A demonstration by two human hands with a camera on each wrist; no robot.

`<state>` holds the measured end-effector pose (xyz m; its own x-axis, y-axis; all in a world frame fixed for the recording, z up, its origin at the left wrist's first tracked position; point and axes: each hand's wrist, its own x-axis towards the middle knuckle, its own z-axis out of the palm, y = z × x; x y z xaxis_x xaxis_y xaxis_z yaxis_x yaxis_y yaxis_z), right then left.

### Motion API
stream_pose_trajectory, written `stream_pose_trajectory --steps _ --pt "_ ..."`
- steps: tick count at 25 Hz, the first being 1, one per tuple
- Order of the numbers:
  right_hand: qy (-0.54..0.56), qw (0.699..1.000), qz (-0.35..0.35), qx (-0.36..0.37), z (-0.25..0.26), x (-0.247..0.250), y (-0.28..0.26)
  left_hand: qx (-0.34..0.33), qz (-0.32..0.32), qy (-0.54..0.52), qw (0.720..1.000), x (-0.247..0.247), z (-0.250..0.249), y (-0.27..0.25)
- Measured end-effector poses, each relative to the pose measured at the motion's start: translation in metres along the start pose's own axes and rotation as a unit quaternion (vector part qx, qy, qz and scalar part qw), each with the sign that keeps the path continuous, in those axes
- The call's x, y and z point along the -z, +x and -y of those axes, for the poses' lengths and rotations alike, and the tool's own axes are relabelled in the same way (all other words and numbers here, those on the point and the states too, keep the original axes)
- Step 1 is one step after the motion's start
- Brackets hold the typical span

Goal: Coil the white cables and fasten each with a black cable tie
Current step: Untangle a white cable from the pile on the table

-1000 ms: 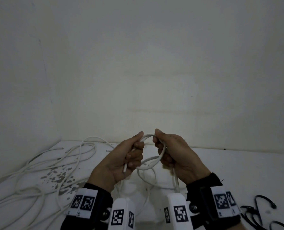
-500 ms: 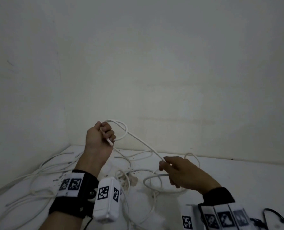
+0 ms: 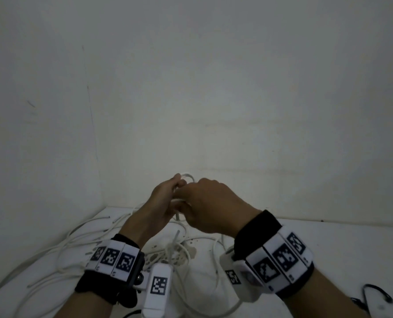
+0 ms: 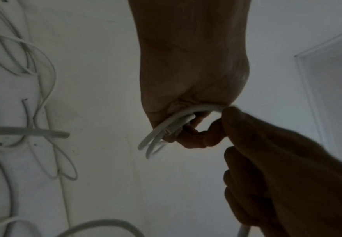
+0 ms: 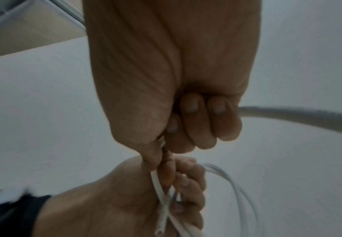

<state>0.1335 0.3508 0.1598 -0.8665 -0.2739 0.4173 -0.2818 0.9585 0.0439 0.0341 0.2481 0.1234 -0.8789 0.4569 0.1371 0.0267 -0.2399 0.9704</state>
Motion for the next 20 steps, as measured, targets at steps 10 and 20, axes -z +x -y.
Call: stream_pose_trajectory --steps 10,20 --pt "0.375 0.912 0.051 -0.157 -0.077 0.001 -0.014 0.008 0.005 0.072 0.997 -0.005 0.002 -0.017" --pt "0.259 0.927 -0.180 -0.203 -0.095 -0.022 -0.026 0.091 0.037 -0.103 0.990 -0.028 0.001 -0.020"
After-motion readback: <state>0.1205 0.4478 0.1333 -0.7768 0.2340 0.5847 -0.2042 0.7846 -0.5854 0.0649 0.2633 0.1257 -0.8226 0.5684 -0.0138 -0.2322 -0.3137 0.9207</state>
